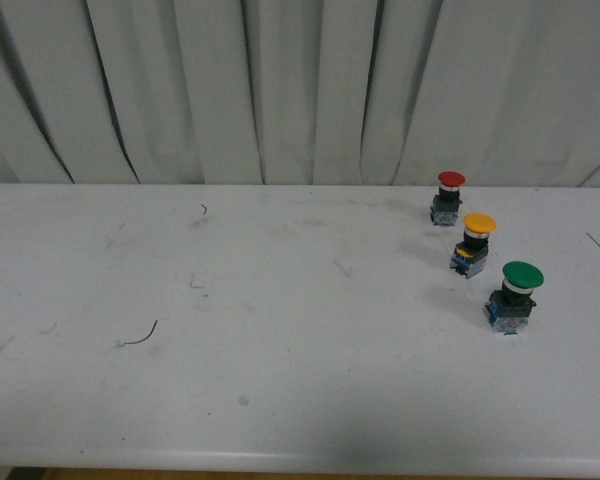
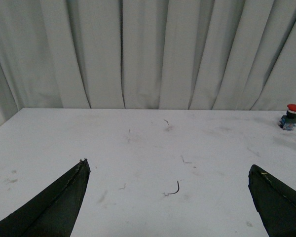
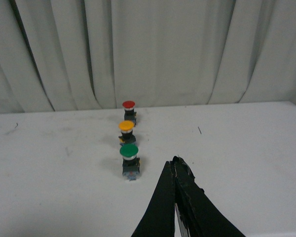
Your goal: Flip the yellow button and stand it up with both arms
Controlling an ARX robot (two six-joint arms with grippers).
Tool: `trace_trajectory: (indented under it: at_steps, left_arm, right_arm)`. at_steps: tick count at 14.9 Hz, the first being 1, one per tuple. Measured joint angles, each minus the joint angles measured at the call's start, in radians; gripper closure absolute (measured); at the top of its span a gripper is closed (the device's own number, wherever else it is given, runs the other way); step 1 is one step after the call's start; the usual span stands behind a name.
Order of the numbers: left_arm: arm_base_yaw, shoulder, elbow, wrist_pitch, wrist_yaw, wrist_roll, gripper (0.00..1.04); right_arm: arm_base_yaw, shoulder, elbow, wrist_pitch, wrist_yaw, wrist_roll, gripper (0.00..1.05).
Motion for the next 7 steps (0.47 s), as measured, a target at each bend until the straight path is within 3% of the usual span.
trace_trajectory:
  at_steps: [4,7]
  left_arm:
    - [0.000,0.000,0.000,-0.001,-0.001,0.000,0.07]
    - [0.000,0.000,0.000,-0.001,-0.001,0.000,0.07]
  right_arm:
    - [0.000,0.000,0.000,0.004,0.000,0.000,1.00]
    - [0.000,0.000,0.000,0.003,0.000,0.000,0.64]
